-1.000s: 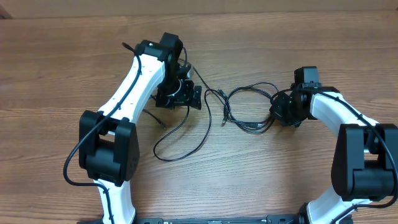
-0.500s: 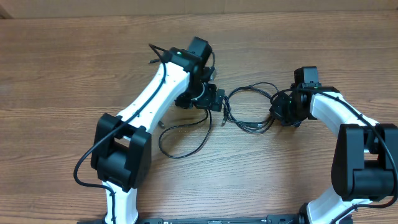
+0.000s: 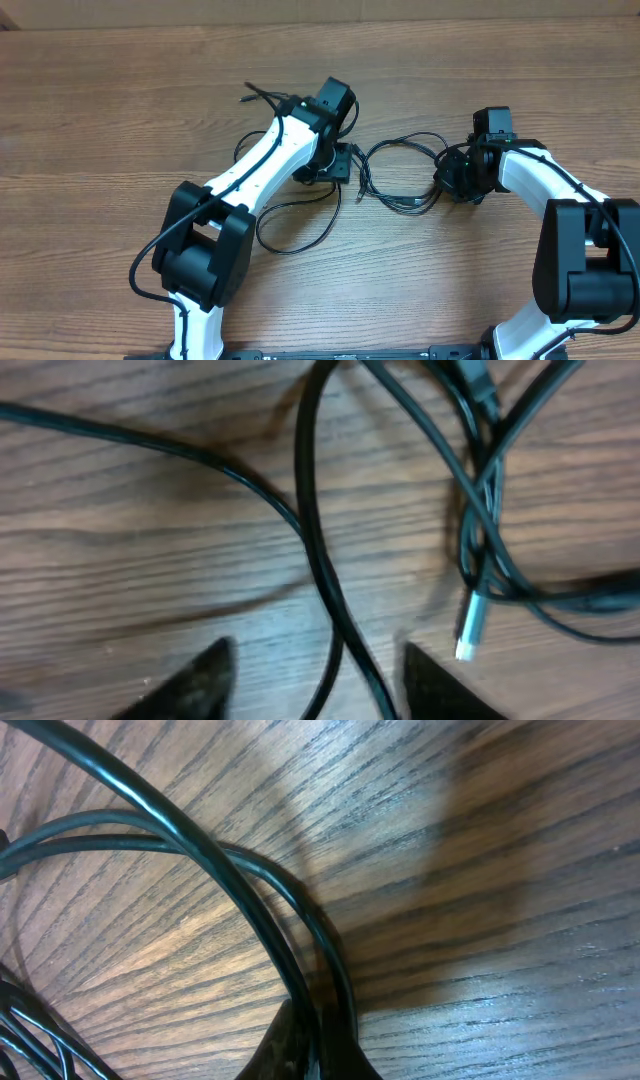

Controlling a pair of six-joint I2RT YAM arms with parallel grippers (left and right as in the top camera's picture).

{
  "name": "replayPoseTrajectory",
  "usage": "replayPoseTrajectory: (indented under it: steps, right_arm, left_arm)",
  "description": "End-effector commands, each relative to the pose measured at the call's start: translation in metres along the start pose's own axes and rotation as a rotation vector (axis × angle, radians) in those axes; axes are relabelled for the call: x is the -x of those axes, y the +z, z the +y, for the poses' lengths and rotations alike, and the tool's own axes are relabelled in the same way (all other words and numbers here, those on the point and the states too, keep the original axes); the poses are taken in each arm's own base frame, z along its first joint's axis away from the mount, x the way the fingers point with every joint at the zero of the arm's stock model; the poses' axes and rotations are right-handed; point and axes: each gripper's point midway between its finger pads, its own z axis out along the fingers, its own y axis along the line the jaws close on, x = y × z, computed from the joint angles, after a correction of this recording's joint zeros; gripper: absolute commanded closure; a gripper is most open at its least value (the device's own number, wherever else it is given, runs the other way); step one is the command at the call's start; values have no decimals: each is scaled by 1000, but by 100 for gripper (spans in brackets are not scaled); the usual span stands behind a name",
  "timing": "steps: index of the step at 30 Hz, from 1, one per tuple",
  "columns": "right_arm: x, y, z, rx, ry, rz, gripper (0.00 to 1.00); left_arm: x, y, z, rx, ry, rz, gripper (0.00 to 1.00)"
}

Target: Untangle cables

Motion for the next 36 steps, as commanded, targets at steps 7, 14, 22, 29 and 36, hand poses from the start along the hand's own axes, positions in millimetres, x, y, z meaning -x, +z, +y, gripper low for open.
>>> replayPoseTrajectory:
  steps: [7, 14, 22, 29, 36]
  right_arm:
    - [3, 0, -3, -8, 1, -11, 95]
    - [3, 0, -3, -8, 2, -11, 94]
    - [3, 0, -3, -8, 1, -12, 94]
    - [3, 0, -3, -8, 1, -12, 93]
    - [3, 0, -3, -8, 1, -12, 93]
  left_arm:
    - [-7, 8, 14, 50, -38, 24, 67]
    - [-24, 20, 20, 74, -35, 66, 63]
    - [-32, 31, 25, 78, -8, 80, 62]
    - [-31, 31, 25, 78, 0, 79, 69]
    - [-30, 29, 26, 74, 14, 80, 96]
